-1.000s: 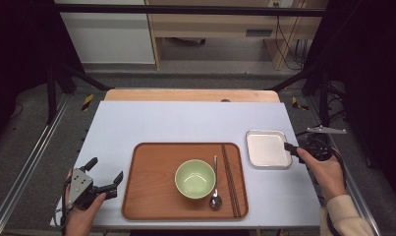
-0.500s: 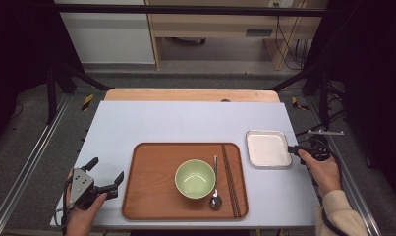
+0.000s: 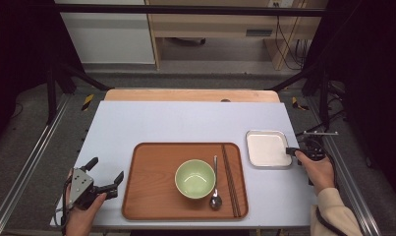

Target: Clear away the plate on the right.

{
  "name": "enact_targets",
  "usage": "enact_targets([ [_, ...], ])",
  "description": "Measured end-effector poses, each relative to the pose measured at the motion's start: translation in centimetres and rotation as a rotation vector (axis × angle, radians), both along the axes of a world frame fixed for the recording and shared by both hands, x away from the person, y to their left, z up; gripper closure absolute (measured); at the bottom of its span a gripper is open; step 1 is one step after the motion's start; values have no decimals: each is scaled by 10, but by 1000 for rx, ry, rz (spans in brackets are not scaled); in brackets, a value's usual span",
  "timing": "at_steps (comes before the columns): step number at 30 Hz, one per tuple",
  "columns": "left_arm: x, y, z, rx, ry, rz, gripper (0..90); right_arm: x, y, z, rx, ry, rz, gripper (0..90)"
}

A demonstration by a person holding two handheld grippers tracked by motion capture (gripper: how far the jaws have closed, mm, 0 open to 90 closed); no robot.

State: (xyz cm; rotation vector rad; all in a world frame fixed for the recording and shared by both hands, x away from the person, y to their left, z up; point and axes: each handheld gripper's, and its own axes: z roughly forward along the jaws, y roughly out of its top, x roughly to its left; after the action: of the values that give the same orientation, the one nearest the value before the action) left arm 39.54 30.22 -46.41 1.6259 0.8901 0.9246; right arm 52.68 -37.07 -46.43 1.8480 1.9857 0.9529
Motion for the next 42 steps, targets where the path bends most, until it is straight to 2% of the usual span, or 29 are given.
enact_targets([
  [8, 0, 0, 0, 0, 1, 1, 28, 2, 2, -3, -6, 20, -19, 832],
  [10, 0, 0, 0, 0, 1, 1, 28, 1, 3, -3, 5, 29, -35, 837],
  [14, 0, 0, 0, -2, 1, 0, 28, 2, 4, -4, -5, 23, -40, 846],
  [18, 0, -1, 1, -4, 1, 0, 29, 1, 5, -5, 8, 18, -64, 856],
  [20, 0, -1, 1, -4, 0, 0, 29, 0, 4, -5, 25, 16, -73, 865],
  [24, 0, -1, 1, -6, 1, 1, 29, -1, 2, -5, 89, 12, -99, 888],
  [28, 0, 0, 2, -9, -1, 2, 30, -3, 4, -1, 97, -4, -94, 891],
  [34, 0, 0, 3, -17, -3, 5, 31, -7, 12, 13, 79, -26, -85, 892],
  [38, 0, 0, 6, -33, -3, 2, 31, -10, 17, 29, 61, -73, -66, 892],
  [42, 0, -4, 18, -50, -15, -7, 33, -12, 28, 51, 60, -130, -46, 892],
])
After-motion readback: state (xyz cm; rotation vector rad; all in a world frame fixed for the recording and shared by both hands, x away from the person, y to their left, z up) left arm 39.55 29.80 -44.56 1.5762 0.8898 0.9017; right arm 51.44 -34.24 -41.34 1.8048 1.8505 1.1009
